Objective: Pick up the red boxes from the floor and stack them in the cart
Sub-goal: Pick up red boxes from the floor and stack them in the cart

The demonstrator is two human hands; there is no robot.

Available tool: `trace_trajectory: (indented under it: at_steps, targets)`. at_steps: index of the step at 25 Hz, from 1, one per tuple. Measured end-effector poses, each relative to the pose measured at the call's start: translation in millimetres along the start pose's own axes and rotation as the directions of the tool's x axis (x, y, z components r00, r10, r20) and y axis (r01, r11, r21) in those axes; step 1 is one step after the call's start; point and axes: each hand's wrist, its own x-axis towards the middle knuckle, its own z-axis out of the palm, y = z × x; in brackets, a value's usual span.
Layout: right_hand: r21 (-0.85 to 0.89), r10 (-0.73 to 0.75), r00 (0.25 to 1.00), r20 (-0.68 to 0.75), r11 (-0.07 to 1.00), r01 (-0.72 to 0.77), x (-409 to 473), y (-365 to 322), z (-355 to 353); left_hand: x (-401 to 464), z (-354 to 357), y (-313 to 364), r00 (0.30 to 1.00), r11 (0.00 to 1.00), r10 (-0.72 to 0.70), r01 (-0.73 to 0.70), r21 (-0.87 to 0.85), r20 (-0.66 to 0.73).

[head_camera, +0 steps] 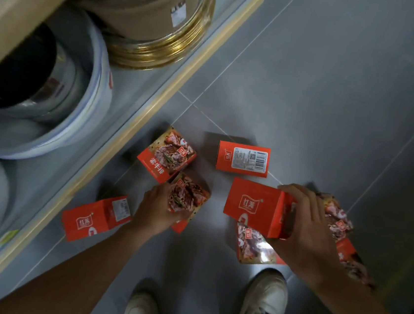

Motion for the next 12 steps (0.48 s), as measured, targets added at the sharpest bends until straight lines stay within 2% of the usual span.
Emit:
trace_trajectory:
  at_steps: [3,6,7,9,10,12]
  targets:
    - [0.144,0.087,0.996,0.009,0.986,-0.088,2,5,3,47,19,-25,0.979,0.986,-0.164,0.167,-0.017,0.124]
    - [0.189,0.059,0.998,-0.011,0.980,-0.056,1,19,16,72,38,-51,0.975,0.922,-0.077,0.149,-0.359,0.207]
    - [0.193,0.047,0.999,-0.012,0.980,-0.044,1,23,21,76,43,-55,0.980,0.874,-0.022,0.115,-0.472,0.199]
    - [0.207,0.043,0.999,-0.002,0.977,-0.041,-2,32,32,77,46,-55,0.990,0.816,0.010,0.074,-0.574,0.143]
    - [0.217,0.047,0.999,0.008,0.975,-0.047,-4,36,36,75,47,-52,0.993,0.808,-0.003,0.071,-0.584,0.117]
    - [0.237,0.069,0.998,0.012,0.969,-0.070,-9,39,38,66,50,-53,0.997,0.854,-0.007,0.044,-0.518,0.073]
